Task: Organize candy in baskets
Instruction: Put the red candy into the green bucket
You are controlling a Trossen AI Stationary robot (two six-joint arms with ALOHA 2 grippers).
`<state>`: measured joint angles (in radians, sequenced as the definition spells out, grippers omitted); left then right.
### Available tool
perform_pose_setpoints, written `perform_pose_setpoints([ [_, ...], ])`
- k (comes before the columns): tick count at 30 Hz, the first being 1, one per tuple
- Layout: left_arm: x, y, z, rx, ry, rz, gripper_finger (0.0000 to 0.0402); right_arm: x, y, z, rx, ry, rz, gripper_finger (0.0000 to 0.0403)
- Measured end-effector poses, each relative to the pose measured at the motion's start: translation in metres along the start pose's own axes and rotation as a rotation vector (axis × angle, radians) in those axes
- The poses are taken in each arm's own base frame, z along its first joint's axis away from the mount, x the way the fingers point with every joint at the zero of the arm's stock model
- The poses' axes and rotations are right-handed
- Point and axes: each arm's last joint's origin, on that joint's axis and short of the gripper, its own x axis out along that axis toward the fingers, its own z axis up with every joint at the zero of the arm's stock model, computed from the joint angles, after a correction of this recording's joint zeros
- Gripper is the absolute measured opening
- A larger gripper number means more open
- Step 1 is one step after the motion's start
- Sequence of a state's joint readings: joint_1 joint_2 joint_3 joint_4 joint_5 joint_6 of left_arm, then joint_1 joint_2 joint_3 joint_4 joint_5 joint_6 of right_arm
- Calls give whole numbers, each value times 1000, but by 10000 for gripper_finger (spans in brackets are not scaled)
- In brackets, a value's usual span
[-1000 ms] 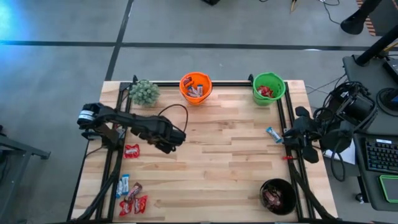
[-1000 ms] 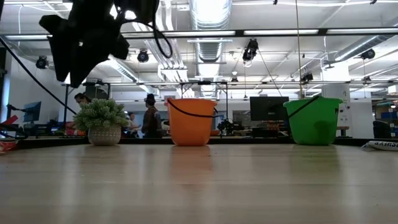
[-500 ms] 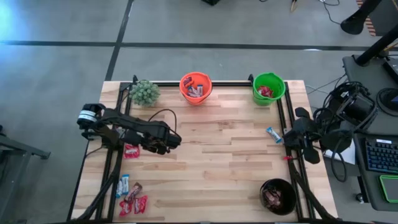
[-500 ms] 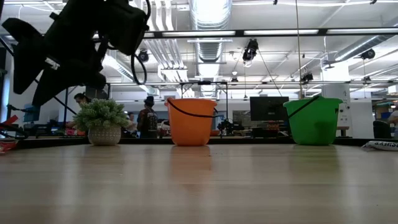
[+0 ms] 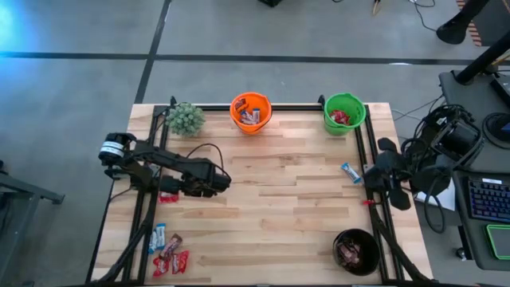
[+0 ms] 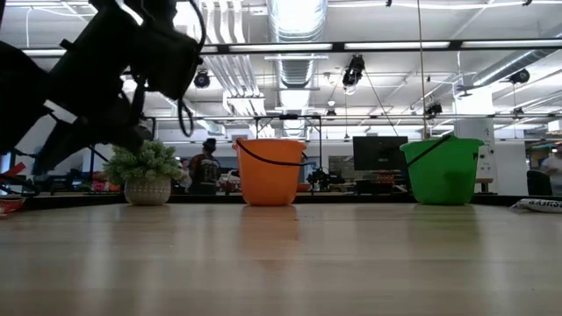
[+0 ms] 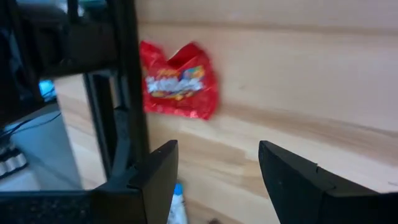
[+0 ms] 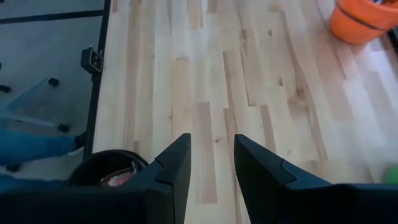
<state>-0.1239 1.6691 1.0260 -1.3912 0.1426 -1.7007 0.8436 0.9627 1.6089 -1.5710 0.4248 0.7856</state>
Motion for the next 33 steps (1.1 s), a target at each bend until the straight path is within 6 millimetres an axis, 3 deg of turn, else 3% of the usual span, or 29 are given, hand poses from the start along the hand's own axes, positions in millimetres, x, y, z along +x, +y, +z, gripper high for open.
perform_pose_setpoints([
  [7, 18, 10, 1, 5, 97, 76, 205, 0, 1, 0, -1, 13, 11, 109],
  [18, 42, 15, 5, 20, 101, 17, 205, 0, 1, 0, 15, 12, 10, 109],
  [33, 55, 14, 19, 30, 4, -37, 205, 1, 2, 1, 84, -6, 16, 109],
])
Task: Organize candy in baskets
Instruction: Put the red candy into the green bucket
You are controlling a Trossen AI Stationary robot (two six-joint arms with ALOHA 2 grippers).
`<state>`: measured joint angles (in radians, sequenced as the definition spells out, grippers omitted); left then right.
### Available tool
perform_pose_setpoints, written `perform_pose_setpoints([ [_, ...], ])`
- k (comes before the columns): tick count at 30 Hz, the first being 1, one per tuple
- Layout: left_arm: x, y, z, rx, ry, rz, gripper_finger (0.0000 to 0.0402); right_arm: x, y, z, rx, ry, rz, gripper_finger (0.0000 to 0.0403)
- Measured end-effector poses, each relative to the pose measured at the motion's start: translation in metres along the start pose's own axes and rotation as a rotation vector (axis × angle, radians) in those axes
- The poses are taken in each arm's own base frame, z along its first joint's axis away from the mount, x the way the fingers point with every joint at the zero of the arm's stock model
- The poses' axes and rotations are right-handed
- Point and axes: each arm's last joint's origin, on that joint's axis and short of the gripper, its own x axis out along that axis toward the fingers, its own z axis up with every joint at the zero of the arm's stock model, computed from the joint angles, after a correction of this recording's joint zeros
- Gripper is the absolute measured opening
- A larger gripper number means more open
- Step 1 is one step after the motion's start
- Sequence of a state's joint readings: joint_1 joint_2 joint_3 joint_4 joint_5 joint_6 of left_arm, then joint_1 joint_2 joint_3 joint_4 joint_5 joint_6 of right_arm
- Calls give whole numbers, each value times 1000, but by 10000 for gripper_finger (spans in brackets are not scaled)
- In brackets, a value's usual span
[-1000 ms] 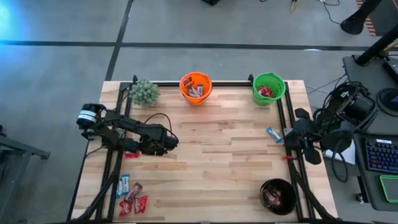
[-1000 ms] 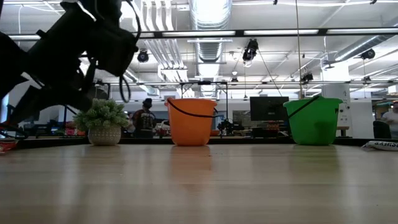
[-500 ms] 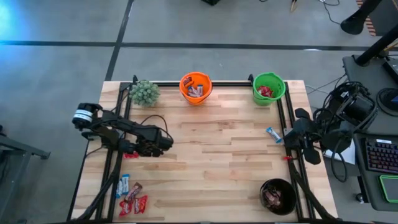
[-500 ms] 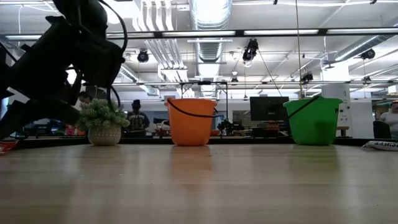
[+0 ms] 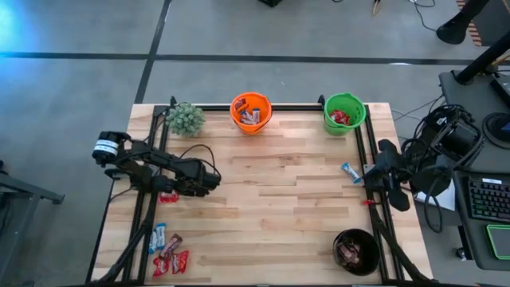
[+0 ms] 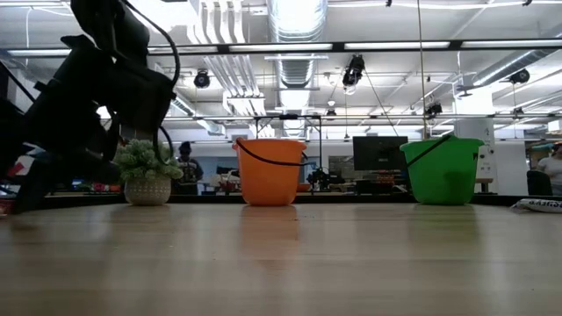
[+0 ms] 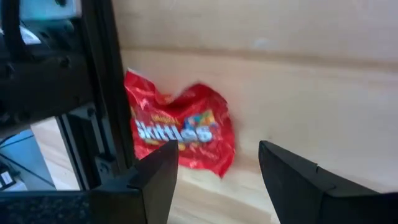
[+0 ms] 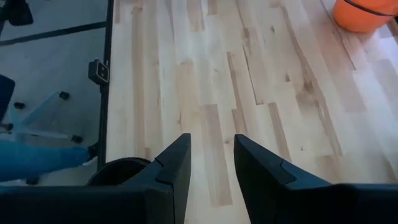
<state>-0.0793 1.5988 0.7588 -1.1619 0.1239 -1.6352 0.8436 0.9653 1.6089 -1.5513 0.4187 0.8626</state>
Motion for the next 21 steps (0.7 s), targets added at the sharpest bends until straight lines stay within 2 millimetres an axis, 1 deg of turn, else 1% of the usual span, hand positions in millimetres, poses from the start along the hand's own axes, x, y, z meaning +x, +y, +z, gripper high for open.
perform_pose_setpoints([
  [6, 7, 4, 6, -2, 0, 30, 205, 1, 3, 2, 25, -10, 11, 109],
  [17, 17, 7, 9, -7, 11, 34, 205, 10, 11, 4, 11, 9, -12, 109],
  [21, 21, 8, 10, -10, 18, 21, 191, 11, 12, 4, 21, 12, -14, 109],
])
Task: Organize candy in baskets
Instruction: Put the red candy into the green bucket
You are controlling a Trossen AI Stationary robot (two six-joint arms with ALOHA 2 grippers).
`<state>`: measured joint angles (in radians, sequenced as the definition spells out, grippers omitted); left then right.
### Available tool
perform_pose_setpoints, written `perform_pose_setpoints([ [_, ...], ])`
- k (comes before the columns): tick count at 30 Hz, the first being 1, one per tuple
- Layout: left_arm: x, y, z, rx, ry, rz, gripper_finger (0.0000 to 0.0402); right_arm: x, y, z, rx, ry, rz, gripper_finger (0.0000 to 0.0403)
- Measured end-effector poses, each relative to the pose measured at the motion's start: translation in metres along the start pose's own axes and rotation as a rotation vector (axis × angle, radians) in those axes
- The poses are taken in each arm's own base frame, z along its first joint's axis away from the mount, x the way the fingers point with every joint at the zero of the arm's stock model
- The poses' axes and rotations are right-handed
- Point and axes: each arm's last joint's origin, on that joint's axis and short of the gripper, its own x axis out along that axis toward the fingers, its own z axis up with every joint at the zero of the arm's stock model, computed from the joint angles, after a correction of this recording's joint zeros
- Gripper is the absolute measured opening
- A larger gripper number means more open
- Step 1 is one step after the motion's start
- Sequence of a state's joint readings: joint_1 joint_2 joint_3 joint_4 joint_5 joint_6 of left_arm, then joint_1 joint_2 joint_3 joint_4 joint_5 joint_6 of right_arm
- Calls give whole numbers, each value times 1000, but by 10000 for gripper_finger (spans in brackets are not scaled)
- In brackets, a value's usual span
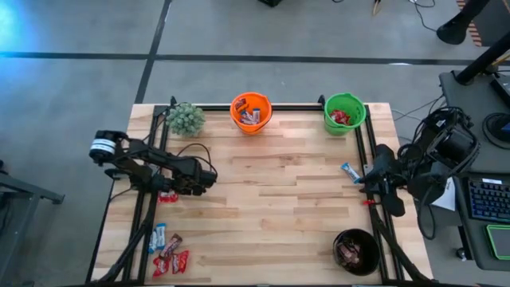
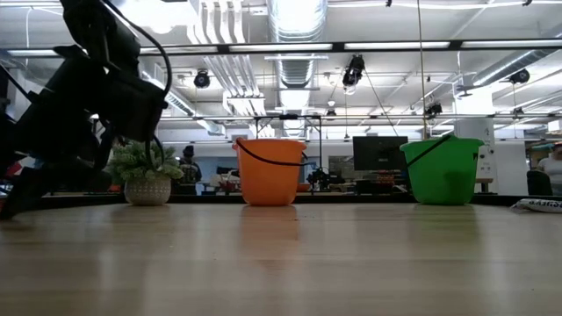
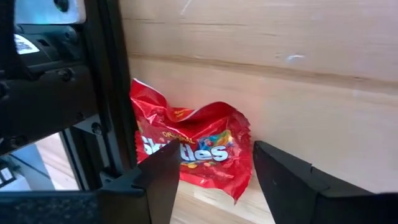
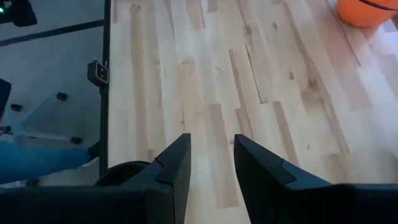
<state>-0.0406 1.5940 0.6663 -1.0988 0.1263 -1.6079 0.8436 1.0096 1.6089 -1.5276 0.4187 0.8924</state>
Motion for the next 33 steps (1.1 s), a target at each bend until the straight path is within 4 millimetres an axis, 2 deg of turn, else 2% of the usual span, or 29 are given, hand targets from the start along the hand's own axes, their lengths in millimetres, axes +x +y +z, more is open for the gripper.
perform_pose_setpoints([
  [7, 6, 1, 2, -30, 3, -11, 133, -2, 0, 2, 35, -5, 18, 109],
  [14, 10, 0, 4, -39, -10, -26, 83, -15, 3, 11, 79, -66, 97, 109],
  [20, 12, -1, 5, -33, -32, -16, 10, -26, 2, 16, 105, -105, 146, 109],
  [26, 10, 0, 5, 72, -50, 0, 2, -28, 2, 18, 64, -121, 148, 109],
  [30, -2, -2, 4, 136, -84, -7, 1, -28, 2, 18, 28, -123, 144, 109],
  [33, -14, -9, 1, 183, -127, -78, 0, -28, 2, 18, -5, -125, 141, 109],
])
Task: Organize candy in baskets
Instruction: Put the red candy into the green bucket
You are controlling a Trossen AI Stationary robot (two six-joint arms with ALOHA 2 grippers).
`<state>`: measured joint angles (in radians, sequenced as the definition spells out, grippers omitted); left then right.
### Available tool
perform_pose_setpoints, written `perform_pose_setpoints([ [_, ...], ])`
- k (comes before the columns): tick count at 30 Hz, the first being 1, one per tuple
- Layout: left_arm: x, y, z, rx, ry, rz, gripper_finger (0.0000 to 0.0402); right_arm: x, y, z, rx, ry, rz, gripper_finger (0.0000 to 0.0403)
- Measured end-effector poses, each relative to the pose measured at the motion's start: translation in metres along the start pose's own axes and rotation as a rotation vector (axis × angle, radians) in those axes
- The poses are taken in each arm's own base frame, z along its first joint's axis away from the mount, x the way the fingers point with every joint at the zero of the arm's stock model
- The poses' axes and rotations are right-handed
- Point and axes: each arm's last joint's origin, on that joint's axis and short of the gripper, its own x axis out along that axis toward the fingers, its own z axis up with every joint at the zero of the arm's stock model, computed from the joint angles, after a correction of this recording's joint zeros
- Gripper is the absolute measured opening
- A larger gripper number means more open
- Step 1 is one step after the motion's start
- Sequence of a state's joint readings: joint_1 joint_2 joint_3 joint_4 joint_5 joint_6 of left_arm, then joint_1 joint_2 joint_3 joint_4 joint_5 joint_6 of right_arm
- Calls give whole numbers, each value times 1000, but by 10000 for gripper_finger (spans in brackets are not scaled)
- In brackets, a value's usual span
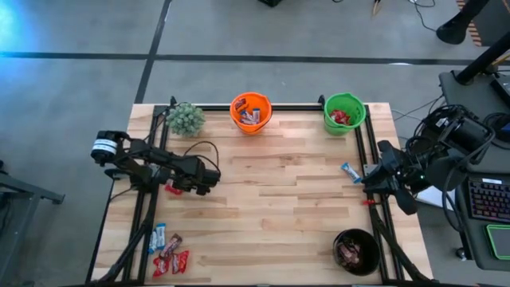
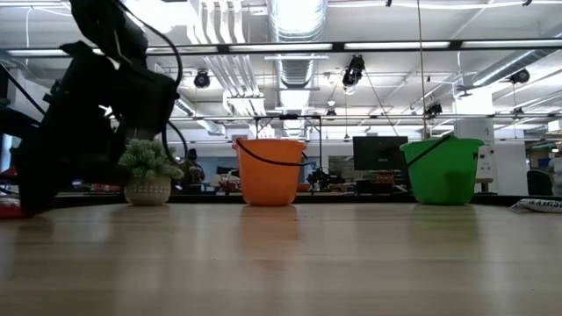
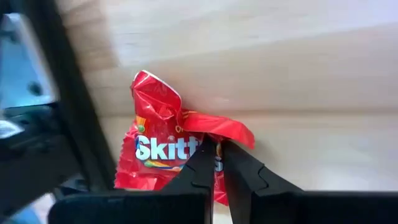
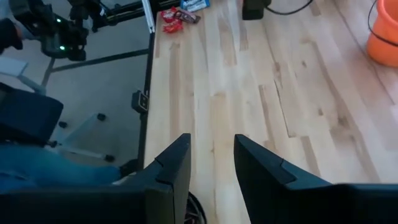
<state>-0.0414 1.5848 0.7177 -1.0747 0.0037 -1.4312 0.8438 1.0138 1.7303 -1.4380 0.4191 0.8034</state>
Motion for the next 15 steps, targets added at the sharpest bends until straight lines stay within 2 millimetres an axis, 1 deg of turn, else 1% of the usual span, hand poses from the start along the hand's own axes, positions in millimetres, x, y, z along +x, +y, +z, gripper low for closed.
perform_pose_setpoints([
  [4, -14, -8, -4, 56, -23, -49, 0, 0, 0, 0, -41, 0, -1, 109],
  [10, -31, -16, -5, 131, -43, -100, 0, 0, -1, 1, -46, -32, -35, 109],
  [15, -41, -10, -10, 169, -58, -32, 0, 0, -2, 1, -47, -55, -62, 109],
])
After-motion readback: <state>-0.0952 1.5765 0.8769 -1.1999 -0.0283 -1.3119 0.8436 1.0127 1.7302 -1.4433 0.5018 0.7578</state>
